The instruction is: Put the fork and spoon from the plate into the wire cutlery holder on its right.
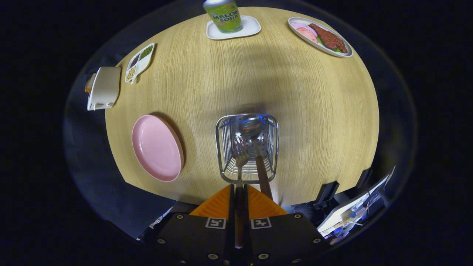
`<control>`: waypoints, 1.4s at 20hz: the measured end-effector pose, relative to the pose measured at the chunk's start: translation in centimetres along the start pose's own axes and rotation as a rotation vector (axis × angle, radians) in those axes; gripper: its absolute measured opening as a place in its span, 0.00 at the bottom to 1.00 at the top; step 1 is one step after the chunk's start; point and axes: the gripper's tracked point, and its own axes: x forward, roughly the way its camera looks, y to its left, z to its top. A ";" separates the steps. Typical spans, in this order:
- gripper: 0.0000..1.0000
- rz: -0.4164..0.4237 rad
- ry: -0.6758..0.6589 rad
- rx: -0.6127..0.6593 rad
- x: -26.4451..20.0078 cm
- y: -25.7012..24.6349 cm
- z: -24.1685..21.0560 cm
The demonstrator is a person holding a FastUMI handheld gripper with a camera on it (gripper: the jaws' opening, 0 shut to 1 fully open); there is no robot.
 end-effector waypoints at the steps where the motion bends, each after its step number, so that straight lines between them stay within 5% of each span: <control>1: 0.11 -0.002 -0.033 0.008 -0.3 -0.1 0.5; 8: 0.13 0.139 -0.346 0.082 -5.0 2.3 4.1; 14: 0.35 0.189 -0.691 0.046 -11.5 2.6 5.7; 19: 0.75 0.164 -0.926 0.006 -16.2 2.3 5.4; 28: 0.95 0.144 -1.402 -0.027 -27.4 2.4 4.0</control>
